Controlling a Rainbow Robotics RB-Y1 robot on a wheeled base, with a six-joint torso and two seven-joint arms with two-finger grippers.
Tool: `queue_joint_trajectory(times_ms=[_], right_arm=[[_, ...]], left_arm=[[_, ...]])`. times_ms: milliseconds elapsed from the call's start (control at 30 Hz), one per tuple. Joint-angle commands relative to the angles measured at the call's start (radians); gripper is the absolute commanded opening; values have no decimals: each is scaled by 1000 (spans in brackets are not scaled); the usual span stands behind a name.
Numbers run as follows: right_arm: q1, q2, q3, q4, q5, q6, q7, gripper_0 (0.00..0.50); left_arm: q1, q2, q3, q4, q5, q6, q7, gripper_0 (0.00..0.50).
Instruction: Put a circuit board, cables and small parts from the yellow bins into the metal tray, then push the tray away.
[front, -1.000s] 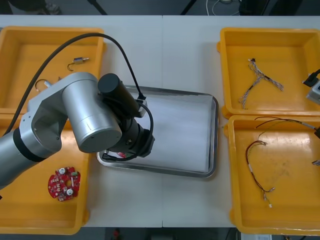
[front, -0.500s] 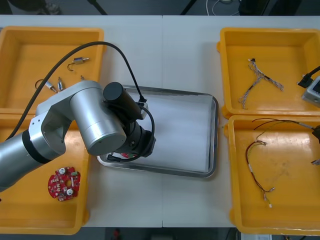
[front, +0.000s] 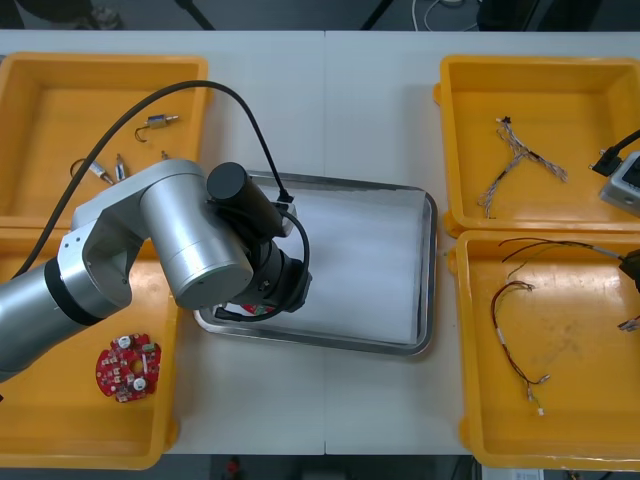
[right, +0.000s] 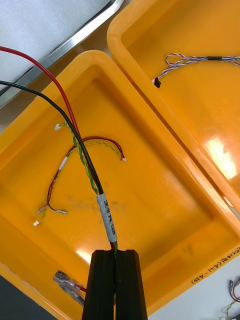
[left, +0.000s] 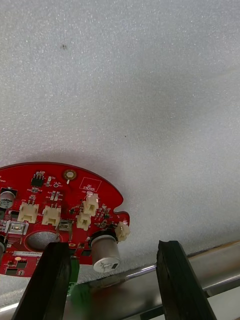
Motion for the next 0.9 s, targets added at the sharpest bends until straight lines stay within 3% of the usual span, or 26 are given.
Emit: queue_joint_trajectory(times_ms=[33,300,500,733,900], right_arm=[[-33,-38,11,-29,-15,3,-15,0],[-93,-38,80,-27,-35,3,-21,0],[-200,-37,186,-27,-46,3,-23,0],[-341,-38,344,-27,-46,3,-24,0],[-452,-28,480,-16,-24,3,-18,0]], left_arm=[[-44,-19,20,-37,-2,31,-75,500],[-56,-19,154,-137,68,184,-66,500],[-84,-19,275,-189,98,322,-71,500],[-148,-15,450,-131,130,462,-94,500],[-211,4,544,-20,129,462,-106,500]])
